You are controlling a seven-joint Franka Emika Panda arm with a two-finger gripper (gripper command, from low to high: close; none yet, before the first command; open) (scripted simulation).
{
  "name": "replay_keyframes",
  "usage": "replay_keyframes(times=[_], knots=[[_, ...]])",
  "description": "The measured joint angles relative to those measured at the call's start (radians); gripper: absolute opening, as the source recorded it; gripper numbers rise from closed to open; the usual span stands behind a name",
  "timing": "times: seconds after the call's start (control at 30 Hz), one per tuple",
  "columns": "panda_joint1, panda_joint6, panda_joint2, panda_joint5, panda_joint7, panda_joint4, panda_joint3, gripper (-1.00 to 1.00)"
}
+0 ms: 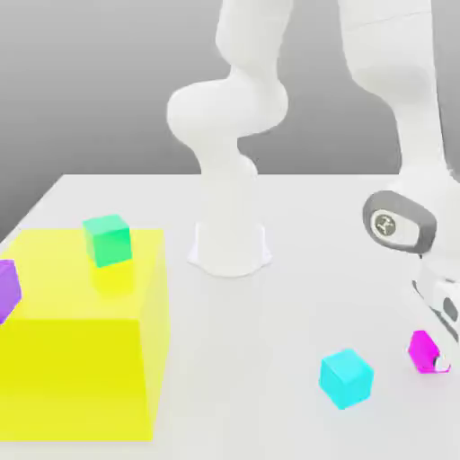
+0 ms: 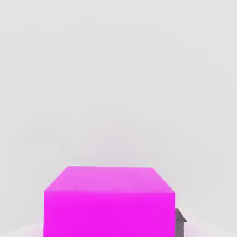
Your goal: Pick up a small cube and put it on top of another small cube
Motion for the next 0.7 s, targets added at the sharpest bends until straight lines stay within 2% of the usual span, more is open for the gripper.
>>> replay_keyframes(times=[0.17,0.3,0.47,0.7], knots=[[-0.094,-0.158,-0.179,0.074,-0.107,-0.016,-0.042,-1.00],[-0.243,-0.290,-0.320,0.087,-0.182,-0.021,-0.112,-1.00],[-0.354,-0.452,-0.492,0.056,-0.243,-0.028,-0.205,-1.00],[-0.555,-0.672,-0.728,-0.042,-0.294,-0.039,-0.351,-1.00]])
